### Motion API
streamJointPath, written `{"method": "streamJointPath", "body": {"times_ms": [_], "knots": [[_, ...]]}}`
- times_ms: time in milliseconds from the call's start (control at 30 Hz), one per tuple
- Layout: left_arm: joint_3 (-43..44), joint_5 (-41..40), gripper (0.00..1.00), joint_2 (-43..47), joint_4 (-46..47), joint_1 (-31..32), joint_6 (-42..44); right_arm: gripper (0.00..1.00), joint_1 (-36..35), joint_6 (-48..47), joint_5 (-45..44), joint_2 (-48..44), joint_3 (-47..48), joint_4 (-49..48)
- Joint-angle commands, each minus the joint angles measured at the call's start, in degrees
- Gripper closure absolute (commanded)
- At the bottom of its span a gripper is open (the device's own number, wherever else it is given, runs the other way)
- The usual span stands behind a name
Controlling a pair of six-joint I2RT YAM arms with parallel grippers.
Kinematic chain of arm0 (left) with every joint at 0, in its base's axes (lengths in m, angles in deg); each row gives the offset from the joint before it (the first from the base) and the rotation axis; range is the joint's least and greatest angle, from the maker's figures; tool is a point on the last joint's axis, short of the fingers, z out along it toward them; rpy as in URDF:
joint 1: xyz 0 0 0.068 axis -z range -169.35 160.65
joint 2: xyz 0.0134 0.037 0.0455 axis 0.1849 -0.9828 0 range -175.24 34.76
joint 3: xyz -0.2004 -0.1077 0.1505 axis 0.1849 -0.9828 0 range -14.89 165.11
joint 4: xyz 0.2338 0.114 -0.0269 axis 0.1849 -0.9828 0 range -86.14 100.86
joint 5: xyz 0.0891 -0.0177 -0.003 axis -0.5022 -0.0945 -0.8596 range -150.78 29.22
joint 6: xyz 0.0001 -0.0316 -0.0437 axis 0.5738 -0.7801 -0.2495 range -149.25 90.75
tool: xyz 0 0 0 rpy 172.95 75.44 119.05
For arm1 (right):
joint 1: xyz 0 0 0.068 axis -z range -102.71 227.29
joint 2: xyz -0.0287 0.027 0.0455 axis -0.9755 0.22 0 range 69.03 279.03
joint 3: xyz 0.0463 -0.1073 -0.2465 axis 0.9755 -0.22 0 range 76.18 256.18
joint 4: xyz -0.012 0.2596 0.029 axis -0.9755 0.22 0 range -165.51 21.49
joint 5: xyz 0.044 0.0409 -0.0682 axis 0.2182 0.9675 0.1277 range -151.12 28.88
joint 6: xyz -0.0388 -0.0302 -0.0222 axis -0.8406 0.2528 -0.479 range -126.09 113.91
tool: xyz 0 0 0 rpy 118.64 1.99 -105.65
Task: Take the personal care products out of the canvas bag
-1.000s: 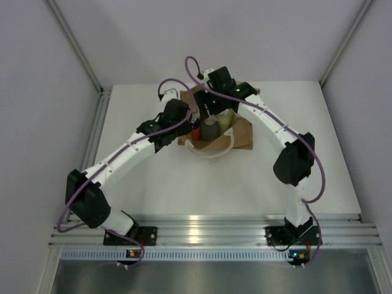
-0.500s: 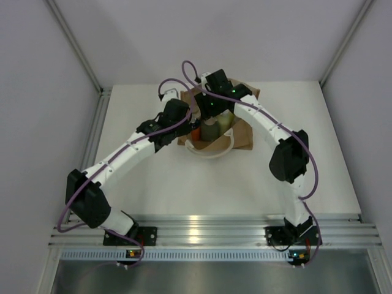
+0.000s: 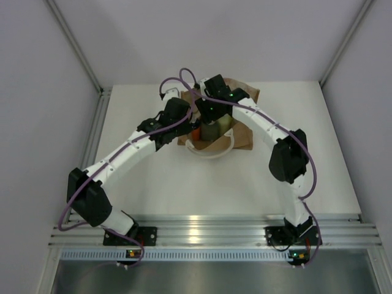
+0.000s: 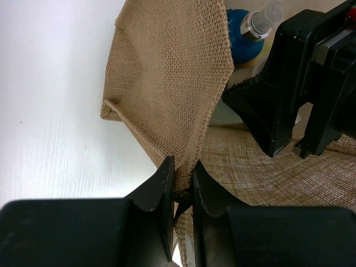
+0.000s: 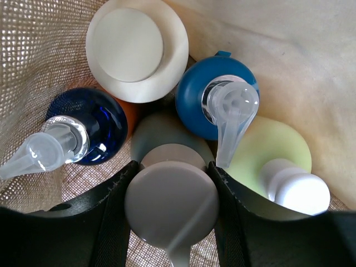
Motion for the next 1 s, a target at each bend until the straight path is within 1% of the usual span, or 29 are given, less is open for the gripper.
{"method": "streamJointPath", "body": {"times_ms": [0,167,200,433,767,867,967], "knots": [[-0.66,2.22,1.00,-1.81,-7.13,0.07,0.87,0.86,-0.68,0.27,-0.35,-4.07,0.23,-4.36],[-0.66,2.39,1.00,-1.37,-7.05,0.16,1.22,0.93,-0.68,0.45,-0.08,-8.64,0.05,-7.88],[-0.66,2.39,1.00,-1.37,-7.13,0.16,1.22,1.00,-0.68,0.45,0.01,-9.60,0.57,-7.97],[-0.75,2.22,1.00,-1.63,-7.14,0.07,1.49,1.00,-0.68,0.45,-0.08,-15.58,4.18,-7.79],[-1.01,2.13,1.00,-1.63,-7.14,0.07,1.75,1.00,-0.51,0.45,-0.08,-24.72,6.29,-5.78],[-1.01,2.13,1.00,-1.72,-7.05,0.07,1.84,1.00,0.81,3.17,-0.43,-27.71,9.62,-4.11],[-1.01,2.22,1.00,-1.81,-7.05,0.07,1.75,1.00,4.14,3.96,-2.01,-30.17,13.49,-1.38]]}}
